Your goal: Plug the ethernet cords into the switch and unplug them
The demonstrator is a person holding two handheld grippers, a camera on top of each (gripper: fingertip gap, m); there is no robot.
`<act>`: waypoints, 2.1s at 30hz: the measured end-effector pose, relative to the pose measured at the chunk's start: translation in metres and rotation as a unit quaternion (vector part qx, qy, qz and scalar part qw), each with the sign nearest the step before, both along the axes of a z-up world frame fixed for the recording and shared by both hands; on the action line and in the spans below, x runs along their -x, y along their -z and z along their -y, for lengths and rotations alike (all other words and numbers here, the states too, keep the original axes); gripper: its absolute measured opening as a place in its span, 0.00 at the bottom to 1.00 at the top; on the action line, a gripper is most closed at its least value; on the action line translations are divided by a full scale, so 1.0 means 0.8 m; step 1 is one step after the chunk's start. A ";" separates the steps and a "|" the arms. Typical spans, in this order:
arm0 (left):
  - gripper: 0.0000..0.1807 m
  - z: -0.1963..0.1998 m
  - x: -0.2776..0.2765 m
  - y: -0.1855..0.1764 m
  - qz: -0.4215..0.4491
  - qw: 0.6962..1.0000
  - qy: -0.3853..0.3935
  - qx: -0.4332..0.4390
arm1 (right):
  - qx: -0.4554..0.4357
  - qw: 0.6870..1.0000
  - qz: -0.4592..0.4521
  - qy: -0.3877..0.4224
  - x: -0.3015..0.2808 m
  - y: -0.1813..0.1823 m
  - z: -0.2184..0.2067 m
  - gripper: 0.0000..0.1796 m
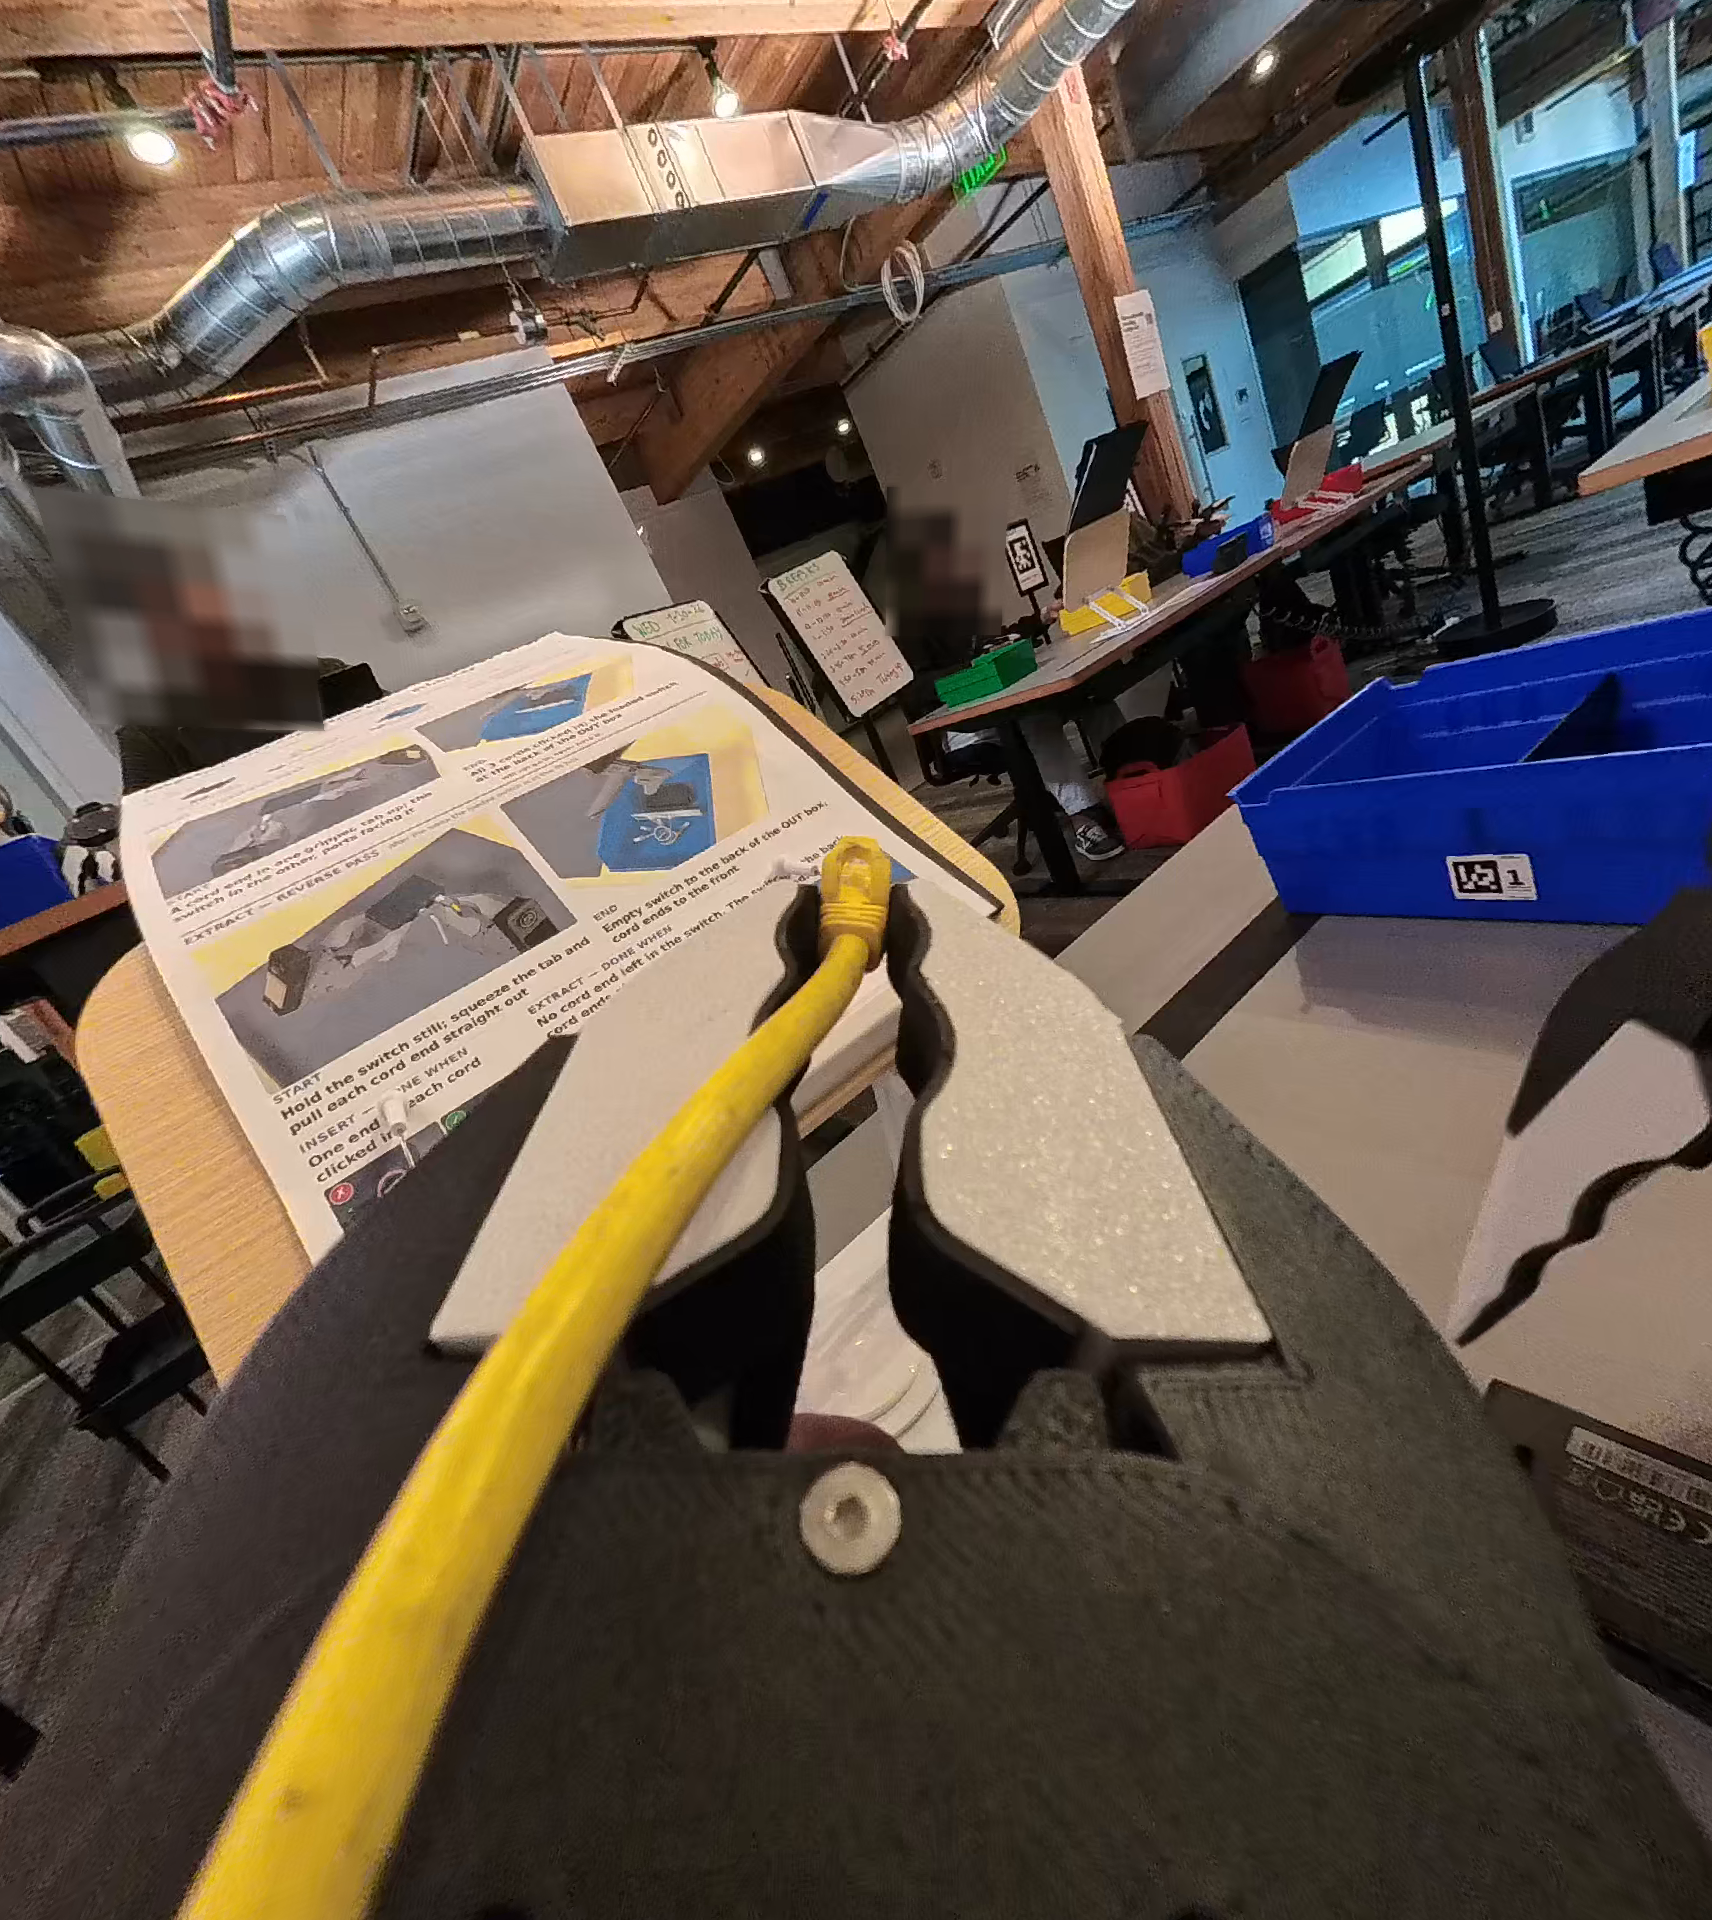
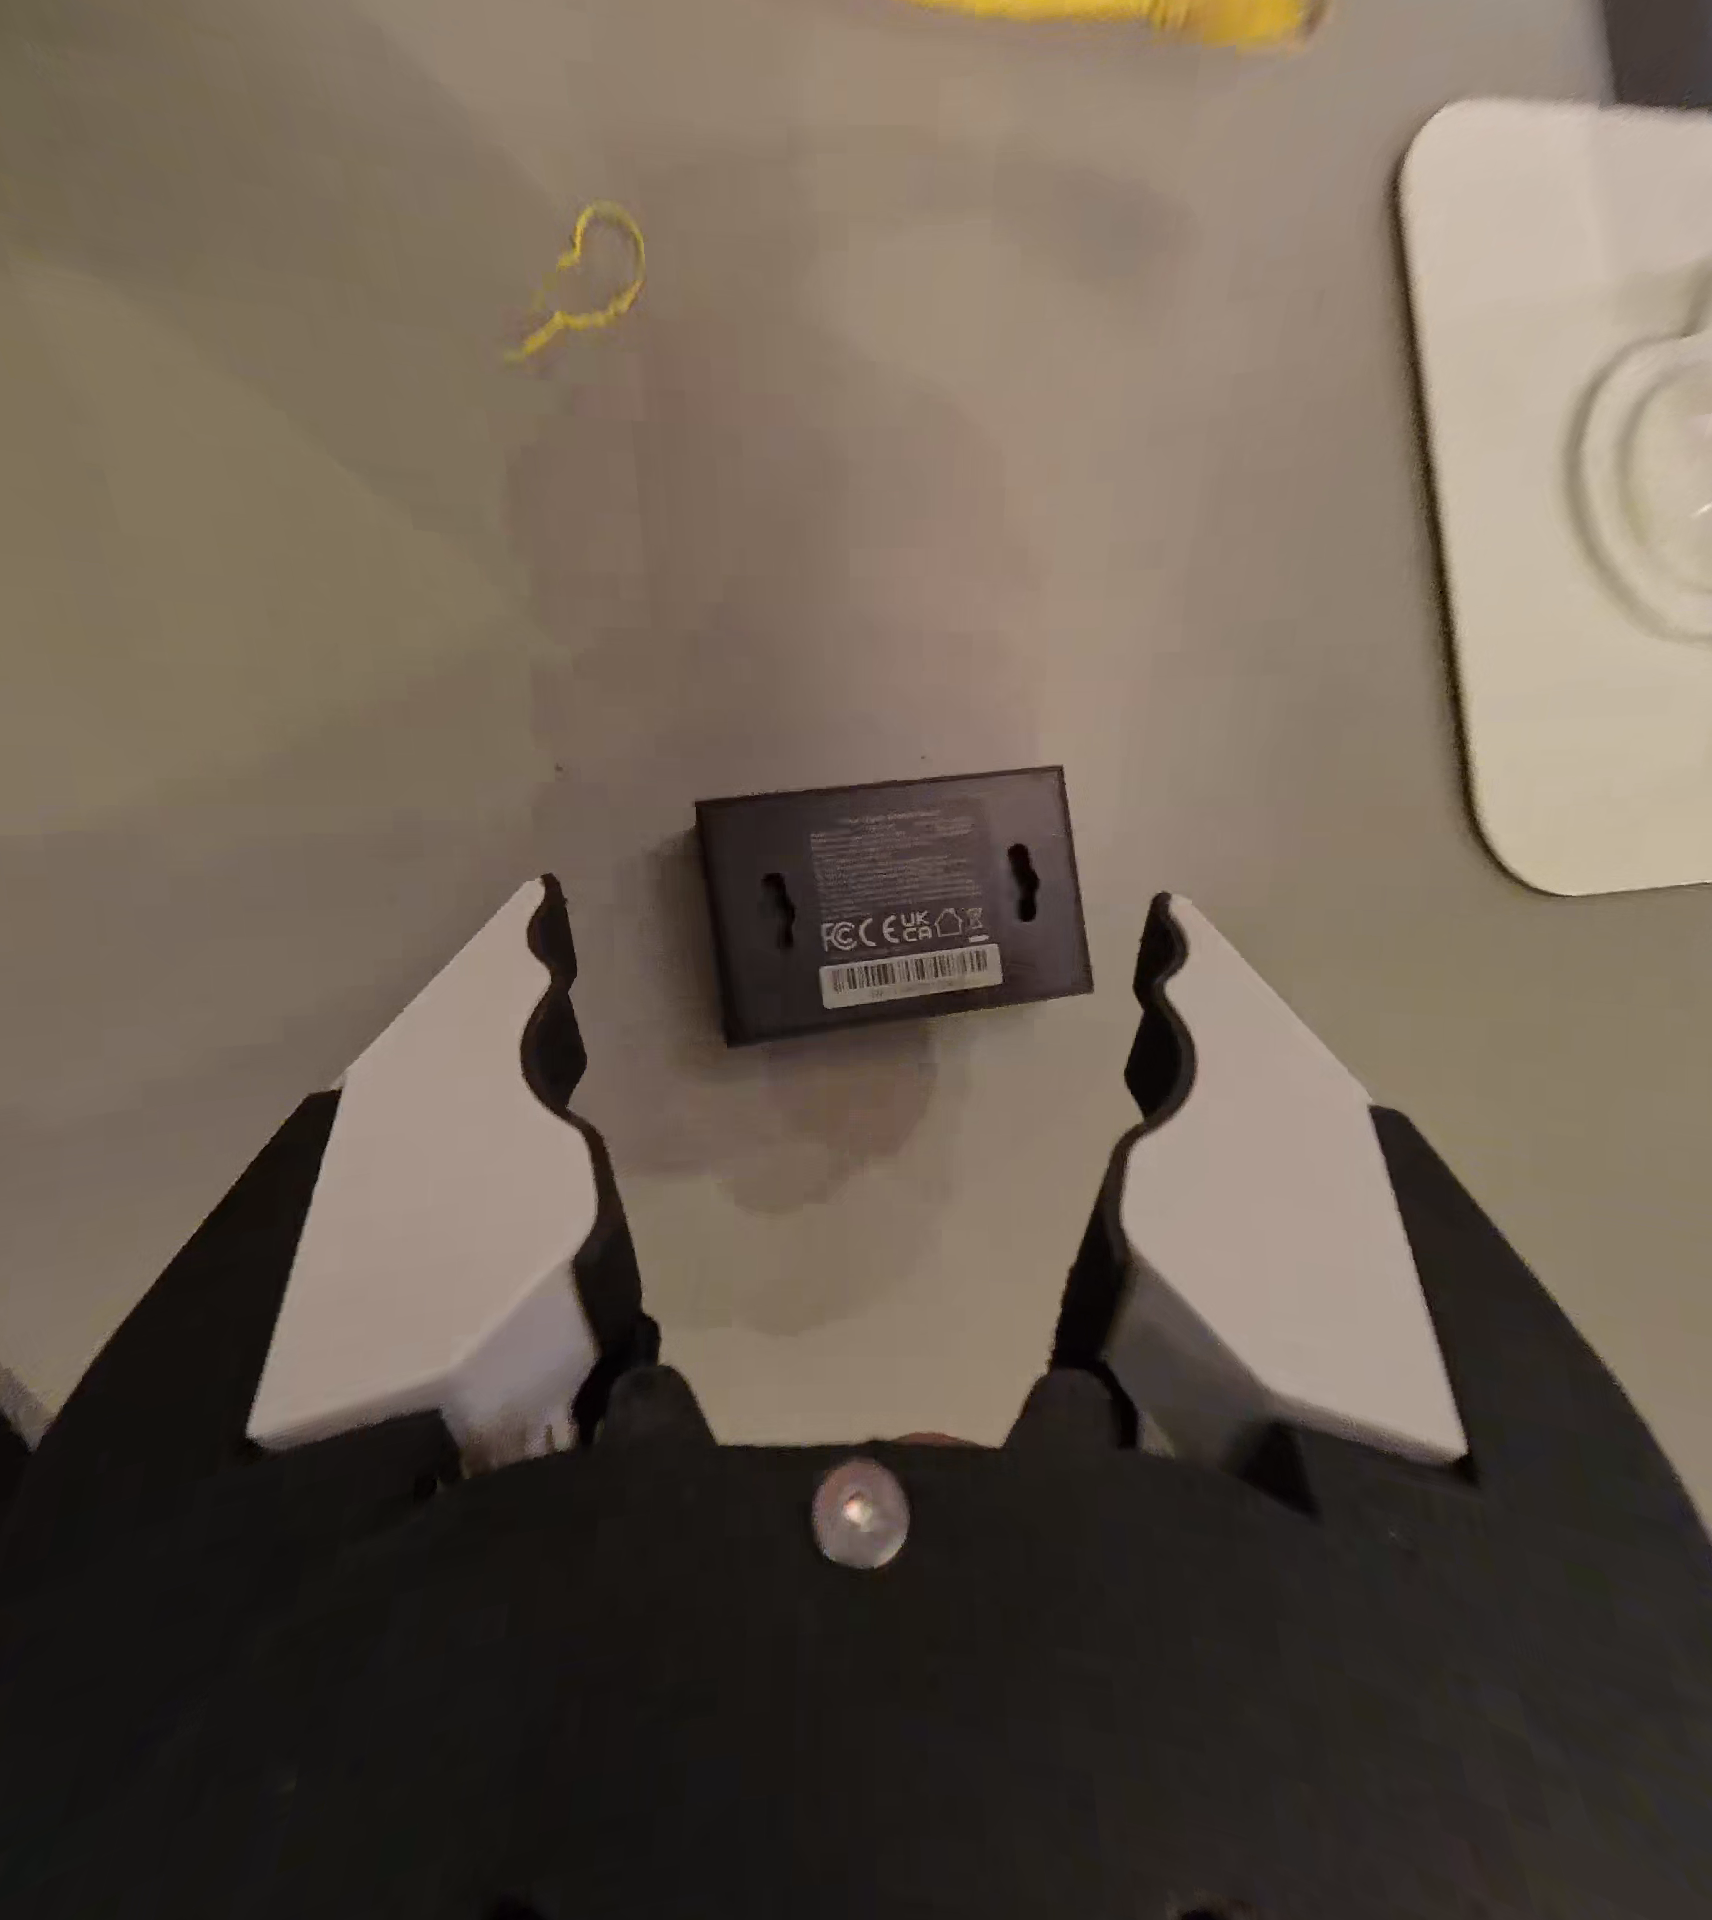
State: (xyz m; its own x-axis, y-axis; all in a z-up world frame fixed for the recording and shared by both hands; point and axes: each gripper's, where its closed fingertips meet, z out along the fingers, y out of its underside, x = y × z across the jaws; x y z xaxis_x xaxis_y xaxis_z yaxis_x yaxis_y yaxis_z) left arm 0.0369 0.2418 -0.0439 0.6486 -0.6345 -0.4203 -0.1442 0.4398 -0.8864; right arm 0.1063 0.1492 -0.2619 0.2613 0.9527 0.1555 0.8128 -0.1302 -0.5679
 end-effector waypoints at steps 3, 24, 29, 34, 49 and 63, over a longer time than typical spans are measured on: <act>0.07 -0.003 0.003 -0.001 0.000 1.000 -0.004 0.000 | 0.029 0.999 0.022 -0.013 -0.003 0.024 -0.011 0.61; 0.07 -0.013 0.000 0.012 -0.005 1.000 0.007 0.021 | 0.091 0.994 -0.014 -0.066 0.000 0.051 -0.016 0.54; 0.07 -0.013 -0.001 0.015 -0.009 1.000 0.008 0.021 | 0.094 0.992 -0.060 -0.065 0.000 0.029 -0.019 0.54; 0.07 -0.014 -0.003 0.018 -0.011 1.000 0.009 0.024 | 0.079 0.991 -0.089 -0.062 -0.001 0.003 -0.030 0.54; 0.07 -0.016 -0.055 0.112 -0.101 0.984 0.052 0.137 | -0.010 0.972 -0.233 -0.009 -0.020 -0.103 -0.037 0.54; 0.07 0.048 -0.108 0.157 -0.130 0.939 0.227 0.223 | -0.053 0.951 -0.305 -0.012 -0.005 -0.159 -0.041 0.54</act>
State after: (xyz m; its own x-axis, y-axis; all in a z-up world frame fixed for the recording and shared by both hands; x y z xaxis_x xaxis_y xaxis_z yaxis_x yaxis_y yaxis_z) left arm 0.1234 0.2033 -0.1692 0.1815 -0.9714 -0.1532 -0.2694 0.1007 -0.9577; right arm 0.1104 0.1817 -0.1347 0.3113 0.9471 0.0783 0.3304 -0.0307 -0.9434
